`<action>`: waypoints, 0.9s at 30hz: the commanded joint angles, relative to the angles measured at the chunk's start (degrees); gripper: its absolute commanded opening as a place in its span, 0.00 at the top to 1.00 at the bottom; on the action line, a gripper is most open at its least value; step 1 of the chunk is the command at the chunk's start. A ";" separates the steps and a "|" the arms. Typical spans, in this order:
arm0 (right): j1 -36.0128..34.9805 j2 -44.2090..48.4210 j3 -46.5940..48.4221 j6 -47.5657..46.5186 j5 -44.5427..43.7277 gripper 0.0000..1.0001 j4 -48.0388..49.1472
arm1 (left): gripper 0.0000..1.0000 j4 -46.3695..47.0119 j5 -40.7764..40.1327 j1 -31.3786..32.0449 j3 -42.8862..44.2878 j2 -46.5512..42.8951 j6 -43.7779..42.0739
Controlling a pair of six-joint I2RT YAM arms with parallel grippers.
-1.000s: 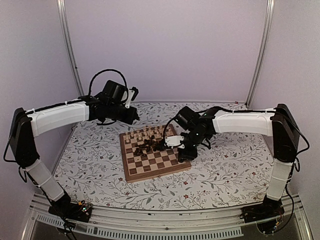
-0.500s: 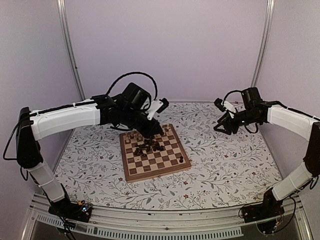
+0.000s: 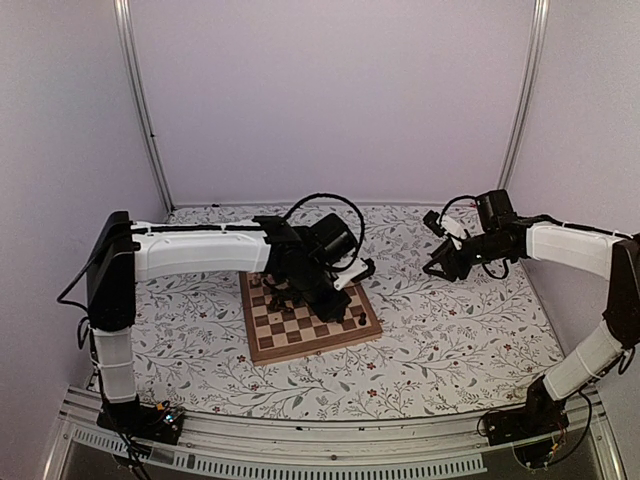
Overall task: Set up the chess pieces on the board
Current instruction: Place the chess piece on the chessboard.
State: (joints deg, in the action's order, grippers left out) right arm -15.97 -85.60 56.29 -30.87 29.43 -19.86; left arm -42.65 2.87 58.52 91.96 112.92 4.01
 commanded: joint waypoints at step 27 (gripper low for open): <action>-0.11 -4.22 1.47 -2.43 -1.74 0.48 -1.96 | 0.99 -3.08 -2.04 2.02 10.76 11.08 -1.16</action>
State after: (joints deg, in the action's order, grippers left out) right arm -15.97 -89.36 56.51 -32.60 27.55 -20.78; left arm -45.32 1.65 59.75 100.75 122.83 3.60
